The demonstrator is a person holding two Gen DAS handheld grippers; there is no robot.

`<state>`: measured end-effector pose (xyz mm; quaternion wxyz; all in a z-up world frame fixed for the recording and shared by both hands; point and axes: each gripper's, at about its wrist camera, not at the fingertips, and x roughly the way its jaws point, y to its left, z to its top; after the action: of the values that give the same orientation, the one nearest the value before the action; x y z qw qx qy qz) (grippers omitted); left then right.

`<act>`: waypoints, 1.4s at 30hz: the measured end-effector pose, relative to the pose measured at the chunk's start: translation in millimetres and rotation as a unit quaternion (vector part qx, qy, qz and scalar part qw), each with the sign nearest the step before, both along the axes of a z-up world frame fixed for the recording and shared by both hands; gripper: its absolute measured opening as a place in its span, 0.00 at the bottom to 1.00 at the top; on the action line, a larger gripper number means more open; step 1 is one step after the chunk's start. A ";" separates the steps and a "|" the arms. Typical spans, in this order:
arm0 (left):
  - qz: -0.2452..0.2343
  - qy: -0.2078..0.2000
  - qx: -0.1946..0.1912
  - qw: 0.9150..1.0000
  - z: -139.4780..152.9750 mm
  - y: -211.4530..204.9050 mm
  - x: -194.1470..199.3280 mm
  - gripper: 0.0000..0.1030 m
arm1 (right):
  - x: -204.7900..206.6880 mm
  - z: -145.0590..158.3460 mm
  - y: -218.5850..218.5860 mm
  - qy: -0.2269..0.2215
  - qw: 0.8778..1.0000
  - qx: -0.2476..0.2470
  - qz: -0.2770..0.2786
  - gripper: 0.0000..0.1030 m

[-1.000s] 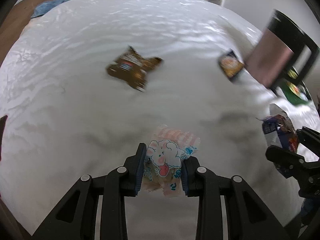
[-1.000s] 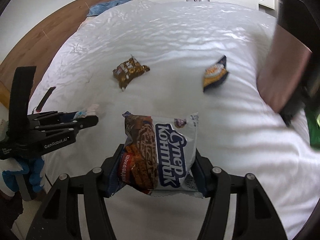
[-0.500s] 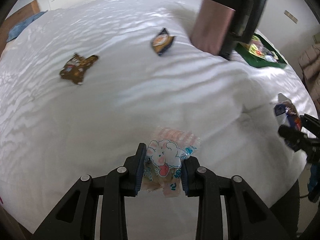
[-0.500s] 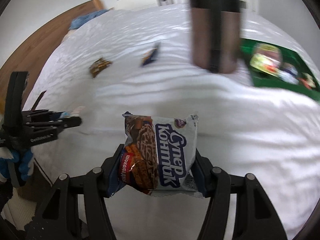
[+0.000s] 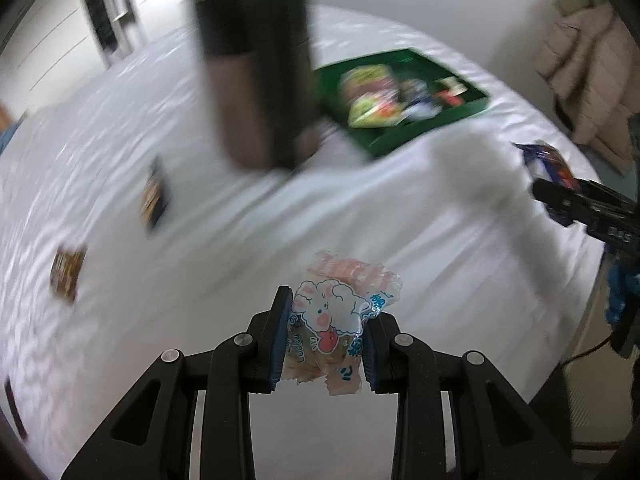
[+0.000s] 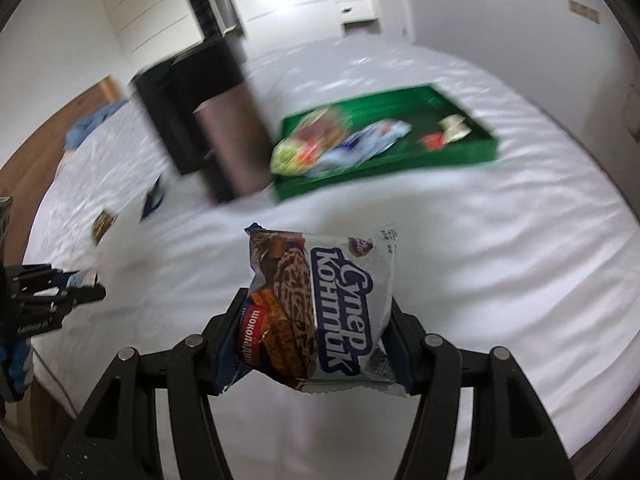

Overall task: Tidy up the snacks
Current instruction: 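Carry the marshmallow bag and cookie pack over the green tray with both tools, then open the left tool to drop the marshmallow bag while the right tool releases the cookie pack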

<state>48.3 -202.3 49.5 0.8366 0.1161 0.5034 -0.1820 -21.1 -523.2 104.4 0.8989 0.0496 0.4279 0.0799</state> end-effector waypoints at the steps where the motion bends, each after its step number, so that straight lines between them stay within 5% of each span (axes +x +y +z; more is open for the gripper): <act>1: -0.008 -0.006 -0.002 1.000 5.7 -15.8 7.6 0.26 | 8.2 6.1 -11.4 -0.009 1.000 -0.002 -0.008 1.00; 11: -0.006 -0.079 -0.022 0.997 53.2 -156.8 130.3 0.27 | 120.8 45.8 -61.7 -0.070 0.996 -0.032 -0.049 1.00; 22: 0.077 -0.065 -0.007 0.995 -12.5 -198.2 253.6 0.27 | 216.7 0.1 -88.3 -0.067 0.993 -0.074 -0.054 1.00; 31: 0.065 -0.050 0.000 0.997 -55.3 -215.5 269.1 0.27 | 249.8 -51.4 -100.1 -0.049 0.992 -0.097 -0.058 1.00; 42: 0.045 -0.027 0.013 0.999 -79.9 -233.3 272.3 0.28 | 254.7 -60.5 -92.5 -0.058 0.989 -0.130 -0.046 1.00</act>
<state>320.6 -435.6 -30.5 0.8556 0.1096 0.4877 -0.1346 233.6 -615.6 43.9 0.9239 -0.0526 0.3788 -0.0145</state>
